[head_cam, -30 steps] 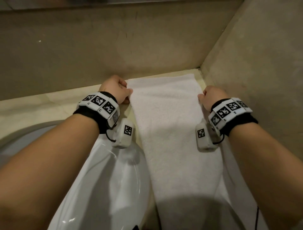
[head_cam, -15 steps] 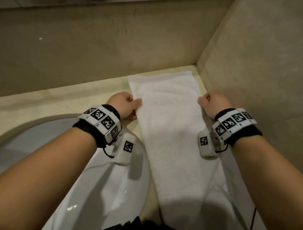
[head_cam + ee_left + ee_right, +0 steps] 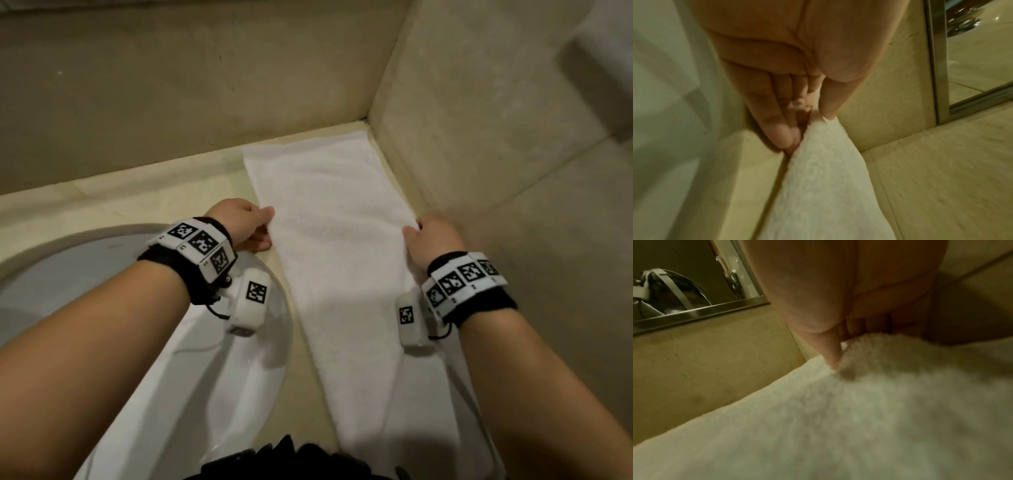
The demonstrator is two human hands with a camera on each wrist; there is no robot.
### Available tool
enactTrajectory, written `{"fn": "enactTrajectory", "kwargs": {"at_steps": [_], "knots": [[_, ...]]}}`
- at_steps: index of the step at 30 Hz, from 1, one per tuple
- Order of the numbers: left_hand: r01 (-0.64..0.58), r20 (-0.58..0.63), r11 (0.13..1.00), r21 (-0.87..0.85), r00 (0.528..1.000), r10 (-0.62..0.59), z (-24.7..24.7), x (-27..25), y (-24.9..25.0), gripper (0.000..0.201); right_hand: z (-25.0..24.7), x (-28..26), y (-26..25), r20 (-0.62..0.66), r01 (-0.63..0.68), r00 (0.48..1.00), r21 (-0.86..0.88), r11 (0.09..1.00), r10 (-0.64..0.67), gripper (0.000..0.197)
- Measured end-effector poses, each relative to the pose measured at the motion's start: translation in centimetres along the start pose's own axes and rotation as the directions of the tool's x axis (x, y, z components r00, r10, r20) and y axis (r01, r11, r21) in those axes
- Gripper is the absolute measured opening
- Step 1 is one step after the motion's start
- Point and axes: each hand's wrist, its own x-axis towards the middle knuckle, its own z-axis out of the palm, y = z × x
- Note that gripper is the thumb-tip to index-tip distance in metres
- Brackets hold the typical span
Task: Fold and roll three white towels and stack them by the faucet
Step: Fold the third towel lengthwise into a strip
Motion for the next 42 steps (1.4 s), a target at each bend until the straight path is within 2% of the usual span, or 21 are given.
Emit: {"fn": "enactTrajectory", "kwargs": {"at_steps": [2, 4, 5, 6, 8, 10, 13, 15, 18, 20, 21, 23, 24, 26, 28, 30, 34, 37, 39, 40, 42], "knots": [[0.008, 0.054, 0.999, 0.032, 0.999, -0.009, 0.6, -0.7, -0.7, 0.025, 0.1, -0.5, 0.8, -0.012, -0.018, 1.0, 0.215, 0.976, 0.021, 0.032], [0.007, 0.089, 0.998, 0.066, 0.996, -0.013, 1.6, -1.4, -1.6, 0.022, 0.1, -1.6, 2.0, 0.044, -0.074, 0.997, 0.6, 0.796, 0.059, 0.029], [-0.001, 0.091, 0.997, 0.082, 0.996, -0.007, 2.1, -1.8, -2.1, 0.02, 0.2, -2.3, 2.6, 0.093, -0.121, 0.993, 0.72, 0.683, 0.077, 0.033], [-0.014, 0.083, 0.995, 0.098, 0.997, 0.006, 2.4, -2.0, -2.5, 0.019, 0.5, -2.8, 3.2, 0.128, -0.137, 0.99, 0.757, 0.639, 0.06, 0.036], [-0.041, 0.053, 0.993, 0.109, 0.998, 0.036, 2.6, -2.4, -2.9, 0.014, 0.9, -3.8, 4.0, 0.163, -0.085, 0.986, 0.706, 0.703, -0.045, 0.036], [-0.051, 0.015, 0.997, 0.06, 0.999, 0.05, 2.0, -2.5, -3.0, 0.013, 0.9, -4.5, 4.1, 0.151, 0.05, 0.968, 0.66, 0.75, -0.198, 0.031], [-0.059, -0.05, 0.998, -0.023, 0.997, 0.057, 0.6, -2.7, -3.1, 0.02, 1.0, -5.0, 3.7, 0.166, 0.153, 0.914, 0.705, 0.693, -0.37, 0.024], [-0.066, -0.083, 0.997, -0.048, 0.995, 0.062, 0.0, -3.0, -3.3, 0.024, 1.5, -5.4, 3.3, 0.15, 0.193, 0.905, 0.688, 0.699, -0.398, 0.017], [-0.048, -0.069, 0.994, -0.098, 0.997, 0.042, 0.2, -3.8, -3.8, 0.03, 2.5, -5.7, 3.1, -0.018, 0.235, 0.947, 0.718, 0.655, -0.32, 0.011], [-0.03, -0.019, 0.995, -0.1, 0.999, 0.028, 0.8, -4.5, -4.4, 0.03, 2.8, -5.4, 3.3, -0.13, 0.202, 0.979, 0.745, 0.636, -0.158, 0.008], [-0.023, 0.01, 0.996, -0.089, 1.0, 0.024, 1.2, -4.8, -4.7, 0.029, 2.8, -5.0, 3.6, -0.153, 0.165, 0.985, 0.713, 0.682, -0.079, 0.008], [-0.02, 0.047, 0.999, -0.05, 0.999, 0.023, 2.1, -5.5, -5.4, 0.02, 2.5, -4.5, 4.2, -0.085, 0.069, 0.996, 0.508, 0.859, -0.03, 0.01], [-0.016, 0.064, 0.999, -0.03, 0.998, 0.018, 2.4, -5.8, -5.8, 0.013, 2.5, -4.4, 4.5, -0.029, 0.041, 0.999, 0.456, 0.889, -0.031, 0.015], [-0.011, 0.088, 1.0, -0.005, 0.996, 0.012, 3.0, -6.3, -6.5, 0.009, 2.6, -4.6, 5.2, 0.047, -0.033, 0.999, 0.593, 0.804, 0.007, 0.022], [0.0, 0.092, 1.0, -0.018, 0.996, 0.002, 3.2, -6.7, -7.0, 0.007, 2.3, -5.4, 5.8, 0.129, -0.118, 0.991, 0.782, 0.612, 0.026, 0.026], [0.009, 0.09, 0.999, -0.035, 0.996, -0.006, 3.3, -7.1, -7.3, 0.008, 2.3, -6.1, 6.6, 0.175, -0.088, 0.981, 0.789, 0.608, -0.086, 0.032], [0.031, 0.13, 0.999, -0.045, 0.991, -0.025, 3.4, -7.7, -7.8, 0.01, 2.0, -7.2, 6.5, 0.127, 0.182, 0.946, 0.551, 0.814, -0.298, 0.02], [0.034, 0.135, 0.998, -0.053, 0.99, -0.026, 3.5, -8.0, -8.2, 0.014, 2.2, -8.1, 5.9, 0.065, 0.23, 0.935, 0.637, 0.736, -0.348, 0.007], [0.017, 0.117, 0.999, -0.029, 0.993, -0.014, 3.5, -8.0, -8.4, 0.018, 2.1, -8.2, 6.0, 0.045, 0.132, 0.961, 0.789, 0.599, -0.272, 0.018], [0.012, 0.109, 1.0, -0.017, 0.994, -0.01, 3.5, -8.0, -8.4, 0.02, 2.1, -7.9, 6.3, 0.024, 0.088, 0.983, 0.811, 0.579, -0.182, 0.021], [0.012, 0.099, 1.0, -0.022, 0.995, -0.009, 3.4, -8.0, -8.4, 0.022, 1.9, -7.5, 7.0, -0.009, 0.009, 1.0, 0.667, 0.745, -0.004, 0.023]]}}
